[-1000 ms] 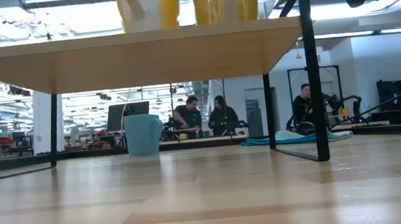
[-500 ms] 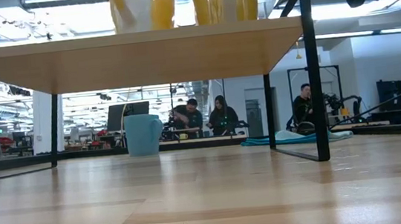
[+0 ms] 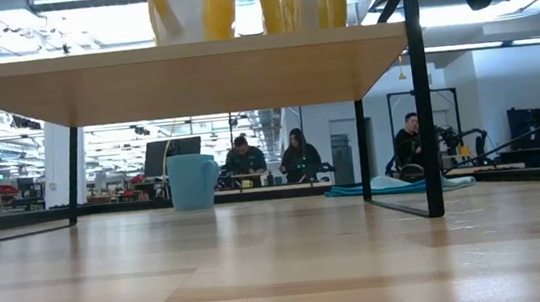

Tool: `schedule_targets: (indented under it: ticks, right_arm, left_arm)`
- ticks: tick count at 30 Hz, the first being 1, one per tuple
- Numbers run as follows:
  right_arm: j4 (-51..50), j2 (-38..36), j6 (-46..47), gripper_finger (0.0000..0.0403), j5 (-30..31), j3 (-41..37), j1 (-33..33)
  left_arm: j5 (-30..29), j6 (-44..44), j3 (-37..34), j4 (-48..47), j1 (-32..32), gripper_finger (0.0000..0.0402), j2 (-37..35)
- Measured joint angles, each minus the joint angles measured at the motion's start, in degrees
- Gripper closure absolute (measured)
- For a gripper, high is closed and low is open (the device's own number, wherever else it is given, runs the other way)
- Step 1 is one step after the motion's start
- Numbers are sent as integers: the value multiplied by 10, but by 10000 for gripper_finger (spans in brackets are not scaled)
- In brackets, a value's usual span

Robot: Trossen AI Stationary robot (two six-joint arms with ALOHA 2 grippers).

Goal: Stack small to large cups/mugs on shelf
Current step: Put the dark yellow mug on the shelf

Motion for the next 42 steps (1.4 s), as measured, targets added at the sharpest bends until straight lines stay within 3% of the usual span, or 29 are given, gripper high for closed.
schedule_targets:
  ticks: [22, 42]
  right_arm:
    - [0, 0, 0, 163, 0, 0, 0]
    - [0, 0, 0, 163, 0, 0, 0]
  left_arm:
    - [-55, -29, 26, -1, -22, 401, -1]
    - [-47, -35, 26, 0, -23, 401, 9]
